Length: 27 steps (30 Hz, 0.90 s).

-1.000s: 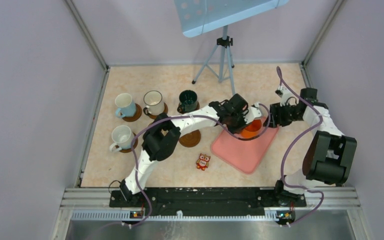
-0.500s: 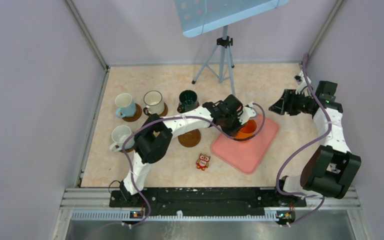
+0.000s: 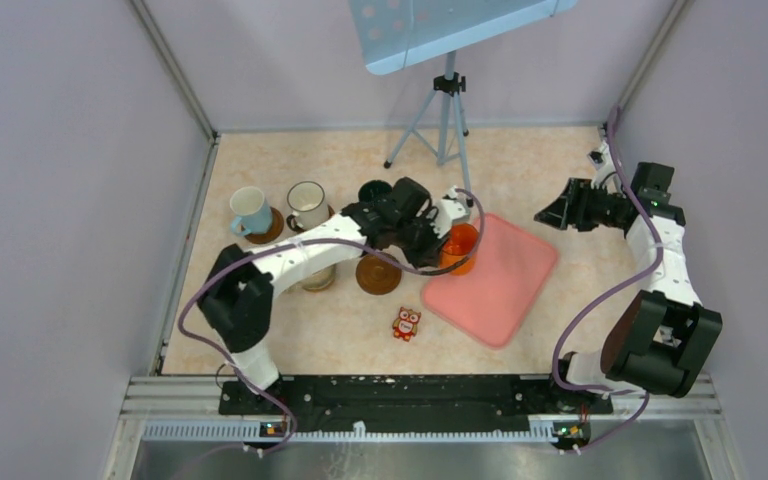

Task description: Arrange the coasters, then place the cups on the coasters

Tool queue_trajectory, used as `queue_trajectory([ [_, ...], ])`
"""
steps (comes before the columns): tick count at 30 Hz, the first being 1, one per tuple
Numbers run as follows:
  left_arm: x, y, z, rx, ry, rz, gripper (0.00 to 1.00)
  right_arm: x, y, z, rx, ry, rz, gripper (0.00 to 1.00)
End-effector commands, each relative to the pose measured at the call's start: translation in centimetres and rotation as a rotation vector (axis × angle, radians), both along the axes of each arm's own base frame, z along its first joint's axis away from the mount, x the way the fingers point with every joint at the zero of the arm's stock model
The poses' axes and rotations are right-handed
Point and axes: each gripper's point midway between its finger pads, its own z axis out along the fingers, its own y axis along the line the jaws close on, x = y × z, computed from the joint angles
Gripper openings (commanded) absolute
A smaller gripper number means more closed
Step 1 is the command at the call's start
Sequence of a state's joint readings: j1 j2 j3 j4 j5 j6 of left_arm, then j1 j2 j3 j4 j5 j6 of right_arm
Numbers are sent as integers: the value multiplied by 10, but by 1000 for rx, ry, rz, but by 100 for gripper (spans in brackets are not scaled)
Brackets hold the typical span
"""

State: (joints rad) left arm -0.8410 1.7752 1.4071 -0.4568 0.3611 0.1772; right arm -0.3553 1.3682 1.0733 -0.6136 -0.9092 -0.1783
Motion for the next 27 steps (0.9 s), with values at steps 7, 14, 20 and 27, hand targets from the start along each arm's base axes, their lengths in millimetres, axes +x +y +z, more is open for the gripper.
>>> queue_trajectory([
  [7, 12, 104, 30, -93, -49, 176, 0, 3, 4, 3, 15, -34, 22, 65],
  [14, 22, 158, 10, -19, -107, 302, 0, 3, 3, -1, 10, -23, 24, 65],
  [20, 21, 168, 0, 14, -117, 319, 0, 4, 3, -4, 11, -15, 24, 65],
  [27, 14, 169, -16, 25, -73, 315, 0, 4, 3, -6, 9, -9, 26, 65],
])
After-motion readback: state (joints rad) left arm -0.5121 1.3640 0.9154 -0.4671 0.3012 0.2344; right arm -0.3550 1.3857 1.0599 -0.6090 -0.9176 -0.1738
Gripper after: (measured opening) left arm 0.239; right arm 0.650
